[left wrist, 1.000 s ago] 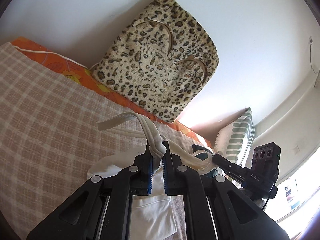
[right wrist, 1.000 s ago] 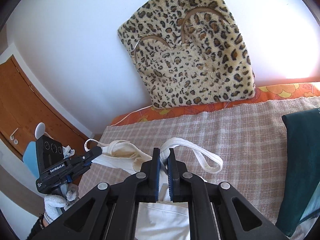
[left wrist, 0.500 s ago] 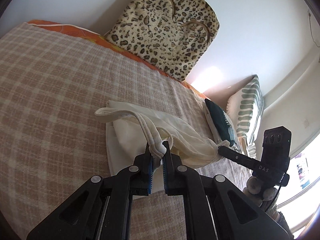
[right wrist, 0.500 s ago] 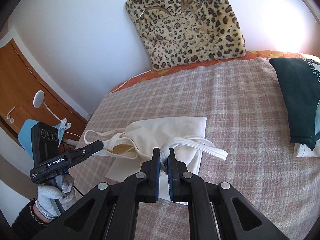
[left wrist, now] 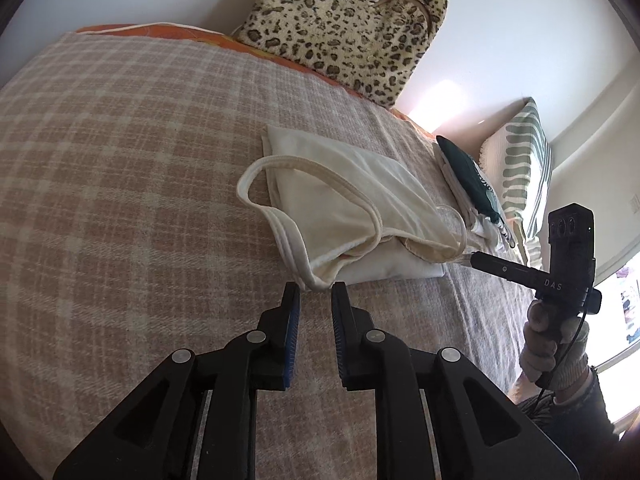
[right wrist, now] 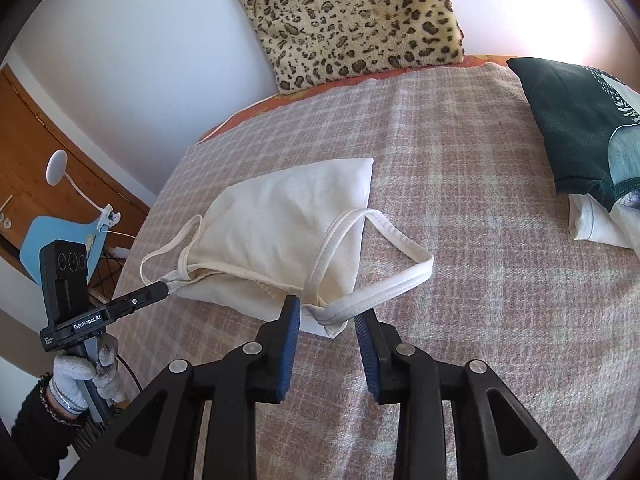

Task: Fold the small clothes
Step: 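Open both tools to release the straps onto the bundle, then move both open tools to the edge of the folded camisole bundle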

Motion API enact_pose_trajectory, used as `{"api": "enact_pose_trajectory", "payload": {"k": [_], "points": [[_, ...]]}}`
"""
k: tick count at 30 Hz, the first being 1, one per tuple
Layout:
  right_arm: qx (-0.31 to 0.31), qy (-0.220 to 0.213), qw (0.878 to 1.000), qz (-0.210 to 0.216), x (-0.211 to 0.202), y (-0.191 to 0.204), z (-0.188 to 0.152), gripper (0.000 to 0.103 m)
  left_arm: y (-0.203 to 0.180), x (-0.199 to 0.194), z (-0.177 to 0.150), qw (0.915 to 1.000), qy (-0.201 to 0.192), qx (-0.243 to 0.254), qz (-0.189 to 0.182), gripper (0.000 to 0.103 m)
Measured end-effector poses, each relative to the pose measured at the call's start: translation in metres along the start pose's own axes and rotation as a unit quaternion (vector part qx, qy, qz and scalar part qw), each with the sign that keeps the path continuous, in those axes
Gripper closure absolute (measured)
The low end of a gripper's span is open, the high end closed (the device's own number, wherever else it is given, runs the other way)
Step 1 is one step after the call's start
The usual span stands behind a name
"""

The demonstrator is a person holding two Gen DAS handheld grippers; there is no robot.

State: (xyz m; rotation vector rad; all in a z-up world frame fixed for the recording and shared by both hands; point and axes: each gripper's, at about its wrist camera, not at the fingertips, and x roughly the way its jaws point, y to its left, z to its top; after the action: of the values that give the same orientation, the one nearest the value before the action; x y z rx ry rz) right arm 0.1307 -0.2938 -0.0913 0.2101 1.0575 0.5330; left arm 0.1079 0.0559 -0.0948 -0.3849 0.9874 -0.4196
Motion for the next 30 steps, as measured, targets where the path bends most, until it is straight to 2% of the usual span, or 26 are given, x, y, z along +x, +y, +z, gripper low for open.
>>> {"api": "enact_pose_trajectory", "payload": {"k": [3, 6, 10, 13, 16, 22, 26, 28, 30], "points": [[-0.008, 0.007, 1.000, -0.027, -0.010, 0.000, -0.010, 0.070, 0.004, -0.018, -0.007, 0.9999, -0.009, 0.001, 0.005, 0.089], [-0.033, -0.013, 0.998, -0.060, -0.027, 0.007, -0.014, 0.070, 0.004, -0.040, -0.001, 0.9987, -0.050, -0.005, 0.004, 0.089], [-0.077, -0.069, 0.993, -0.057, -0.043, 0.022, -0.003, 0.070, -0.006, -0.044, 0.022, 0.9965, -0.083, 0.007, 0.011, 0.089], [-0.084, -0.074, 0.993, -0.040, -0.032, 0.026, 0.013, 0.070, -0.021, -0.034, 0.039, 0.9960, -0.086, 0.025, 0.002, 0.089], [-0.082, -0.062, 0.995, -0.014, -0.008, 0.035, 0.026, 0.070, -0.042, -0.014, 0.054, 0.9954, -0.078, 0.054, -0.001, 0.089], [-0.078, -0.027, 0.996, -0.024, 0.035, 0.040, 0.038, 0.070, -0.054, 0.040, 0.073, 0.9962, -0.028, 0.079, 0.021, 0.089], [-0.078, 0.004, 0.997, -0.021, 0.050, 0.036, 0.030, 0.070, -0.044, 0.066, 0.057, 0.9920, 0.029, 0.108, 0.058, 0.089], [-0.096, 0.020, 0.995, -0.029, 0.055, 0.039, 0.022, 0.071, -0.034, 0.062, 0.042, 0.9916, 0.036, 0.106, 0.065, 0.089], [-0.104, 0.036, 0.993, -0.032, 0.057, 0.039, 0.012, 0.071, -0.027, 0.052, 0.029, 0.9924, 0.037, 0.103, 0.055, 0.089]]}}
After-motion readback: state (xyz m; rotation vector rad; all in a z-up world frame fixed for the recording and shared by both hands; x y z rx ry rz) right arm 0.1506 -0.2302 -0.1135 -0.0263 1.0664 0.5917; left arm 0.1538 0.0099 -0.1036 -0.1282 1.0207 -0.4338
